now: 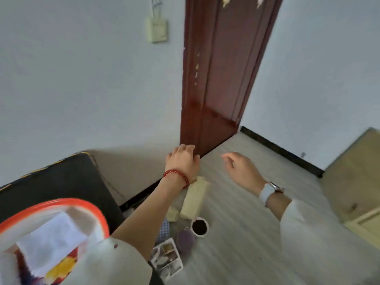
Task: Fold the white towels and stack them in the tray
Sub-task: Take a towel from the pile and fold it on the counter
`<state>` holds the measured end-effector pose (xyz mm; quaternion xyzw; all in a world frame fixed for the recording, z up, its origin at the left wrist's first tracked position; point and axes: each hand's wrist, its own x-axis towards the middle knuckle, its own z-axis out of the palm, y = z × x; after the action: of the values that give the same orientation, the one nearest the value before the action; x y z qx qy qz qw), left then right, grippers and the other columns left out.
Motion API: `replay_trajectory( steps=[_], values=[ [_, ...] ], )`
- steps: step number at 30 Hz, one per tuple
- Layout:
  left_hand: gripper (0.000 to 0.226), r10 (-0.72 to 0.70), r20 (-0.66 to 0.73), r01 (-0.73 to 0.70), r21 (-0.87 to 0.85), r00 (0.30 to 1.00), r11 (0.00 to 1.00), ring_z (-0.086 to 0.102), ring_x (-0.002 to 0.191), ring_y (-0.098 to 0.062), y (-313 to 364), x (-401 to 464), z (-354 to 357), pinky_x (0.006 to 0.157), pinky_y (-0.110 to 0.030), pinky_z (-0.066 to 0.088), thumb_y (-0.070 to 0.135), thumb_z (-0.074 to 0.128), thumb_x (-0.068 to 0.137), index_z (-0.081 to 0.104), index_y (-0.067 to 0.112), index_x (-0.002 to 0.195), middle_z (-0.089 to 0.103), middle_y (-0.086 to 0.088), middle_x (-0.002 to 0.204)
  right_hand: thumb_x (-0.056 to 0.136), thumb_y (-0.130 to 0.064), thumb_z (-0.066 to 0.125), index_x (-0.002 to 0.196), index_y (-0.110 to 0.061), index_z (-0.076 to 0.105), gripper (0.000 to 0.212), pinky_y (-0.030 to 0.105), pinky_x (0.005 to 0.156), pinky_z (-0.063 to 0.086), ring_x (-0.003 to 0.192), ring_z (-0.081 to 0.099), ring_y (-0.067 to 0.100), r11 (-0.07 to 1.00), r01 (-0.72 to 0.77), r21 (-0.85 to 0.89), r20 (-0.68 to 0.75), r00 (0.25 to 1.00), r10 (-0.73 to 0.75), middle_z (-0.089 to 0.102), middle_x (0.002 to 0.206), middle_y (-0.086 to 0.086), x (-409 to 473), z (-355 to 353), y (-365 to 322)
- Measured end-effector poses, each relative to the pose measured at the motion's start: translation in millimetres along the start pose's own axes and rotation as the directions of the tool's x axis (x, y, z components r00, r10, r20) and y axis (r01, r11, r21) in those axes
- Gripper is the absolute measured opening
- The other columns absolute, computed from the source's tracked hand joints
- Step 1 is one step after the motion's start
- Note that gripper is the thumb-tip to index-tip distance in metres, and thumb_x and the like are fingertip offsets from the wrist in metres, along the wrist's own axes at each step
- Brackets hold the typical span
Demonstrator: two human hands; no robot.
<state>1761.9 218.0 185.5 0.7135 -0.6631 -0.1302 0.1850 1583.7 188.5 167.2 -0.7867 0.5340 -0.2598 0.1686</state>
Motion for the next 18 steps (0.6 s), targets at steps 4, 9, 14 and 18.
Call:
replay_trajectory(
  steps=[4, 9, 14, 18],
  values=[
    [0.038, 0.246, 0.032, -0.244, -0.054, 0.969, 0.968, 0.043, 0.122, -0.025, 189.4, -0.2, 63.8, 0.101, -0.036, 0.033, 0.028, 0.041, 0.094, 0.047, 0.017, 0.129, 0.047, -0.005, 0.133, 0.093, -0.011, 0.046, 0.109, -0.006, 0.064, 0.025, 0.030, 0.090, 0.043, 0.104, 0.059, 0.027, 0.979, -0.199, -0.034, -0.172, 0.966, 0.191, 0.064, 0.112, 0.011, -78.8, -133.8, 127.8],
    [0.037, 0.509, 0.143, -0.495, -0.122, 0.849, 0.860, 0.044, 0.122, -0.023, 414.7, -37.7, 157.5, 0.100, -0.034, 0.036, 0.027, 0.039, 0.096, 0.047, 0.016, 0.130, 0.046, -0.005, 0.134, 0.092, -0.007, 0.046, 0.109, -0.003, 0.063, 0.024, 0.020, 0.080, 0.036, 0.099, 0.059, 0.027, 0.890, -0.455, -0.005, -0.346, 0.836, 0.425, 0.065, 0.109, 0.013, -214.2, -279.0, 277.6],
    [0.036, 0.700, 0.256, -0.681, -0.171, 0.666, 0.712, 0.047, 0.118, -0.024, 590.4, -76.5, 233.9, 0.098, -0.038, 0.041, 0.023, 0.039, 0.095, 0.048, 0.013, 0.129, 0.049, -0.007, 0.131, 0.092, -0.012, 0.044, 0.112, -0.008, 0.061, 0.027, 0.033, 0.083, 0.045, 0.100, 0.059, 0.030, 0.765, -0.643, 0.035, -0.462, 0.668, 0.583, 0.064, 0.110, 0.013, -333.0, -386.3, 385.5],
    [0.031, 0.780, 0.313, -0.772, -0.181, 0.542, 0.609, 0.051, 0.109, -0.026, 702.0, -83.5, 299.6, 0.092, -0.038, 0.043, 0.021, 0.039, 0.094, 0.052, 0.010, 0.120, 0.053, -0.010, 0.122, 0.092, -0.010, 0.044, 0.113, -0.008, 0.061, 0.027, 0.029, 0.081, 0.044, 0.101, 0.060, 0.028, 0.680, -0.726, 0.103, -0.539, 0.534, 0.651, 0.064, 0.112, 0.011, -391.7, -442.5, 461.9]
  ],
)
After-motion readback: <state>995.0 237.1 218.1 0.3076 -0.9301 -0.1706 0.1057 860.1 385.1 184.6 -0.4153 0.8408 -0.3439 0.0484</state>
